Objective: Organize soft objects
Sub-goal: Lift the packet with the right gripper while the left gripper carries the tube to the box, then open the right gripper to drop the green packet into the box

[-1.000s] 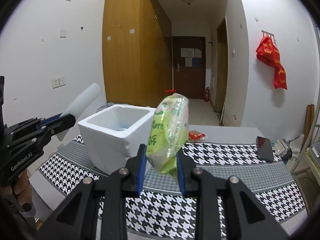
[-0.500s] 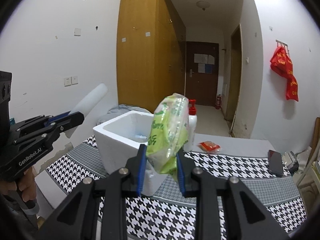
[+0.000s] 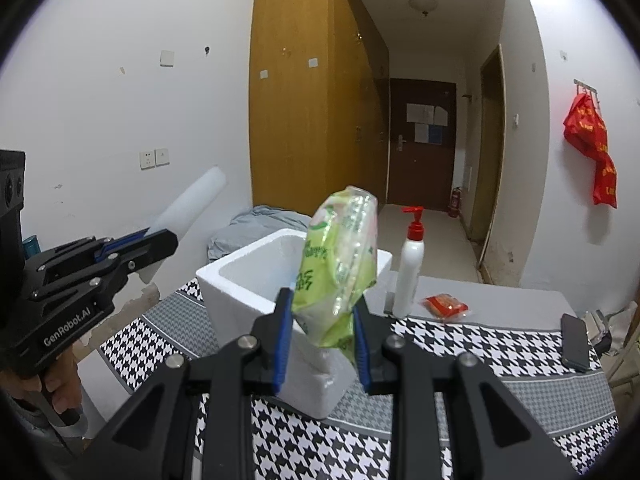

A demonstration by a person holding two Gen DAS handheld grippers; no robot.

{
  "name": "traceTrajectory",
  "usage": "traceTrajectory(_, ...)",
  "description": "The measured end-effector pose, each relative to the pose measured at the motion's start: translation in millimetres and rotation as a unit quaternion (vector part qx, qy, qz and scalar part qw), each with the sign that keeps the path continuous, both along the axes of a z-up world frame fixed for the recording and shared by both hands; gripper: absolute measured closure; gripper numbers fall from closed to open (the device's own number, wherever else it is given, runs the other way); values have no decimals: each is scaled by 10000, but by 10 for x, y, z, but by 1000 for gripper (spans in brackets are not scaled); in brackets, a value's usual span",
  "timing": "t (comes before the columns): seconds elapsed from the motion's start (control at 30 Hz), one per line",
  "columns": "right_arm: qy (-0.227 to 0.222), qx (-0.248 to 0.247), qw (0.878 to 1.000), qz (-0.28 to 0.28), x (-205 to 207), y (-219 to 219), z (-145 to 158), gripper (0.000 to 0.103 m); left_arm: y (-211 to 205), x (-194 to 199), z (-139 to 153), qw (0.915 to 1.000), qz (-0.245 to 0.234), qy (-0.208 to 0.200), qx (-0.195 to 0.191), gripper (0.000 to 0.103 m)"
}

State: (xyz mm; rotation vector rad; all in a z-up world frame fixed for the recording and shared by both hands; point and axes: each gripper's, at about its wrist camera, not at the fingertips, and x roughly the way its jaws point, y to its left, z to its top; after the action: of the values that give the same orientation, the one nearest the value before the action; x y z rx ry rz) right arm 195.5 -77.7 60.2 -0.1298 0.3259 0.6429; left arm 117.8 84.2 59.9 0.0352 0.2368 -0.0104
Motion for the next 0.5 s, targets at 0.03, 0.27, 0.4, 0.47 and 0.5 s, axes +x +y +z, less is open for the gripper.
traceTrajectory(0.03,10,-11,10000,4,23,25,2,71,10,22,2,10000,13,5,-3,94)
traceTrajectory(0.27,104,-91,9999,74,183,180,27,71,89,141,-18,9999,113,95,-25,94)
traceTrajectory(0.4,193,-125,9996,135,274,247,37,71,152,192,-21,9996,205,174,-71,94)
traceTrajectory(0.47,225,-136,9995,164,313,278,46,71,177,206,-17,9995,241,172,-70,94)
traceTrajectory(0.5,245,-139,9994,191,331,294,49,71,183,209,-17,9995,243,177,-61,94)
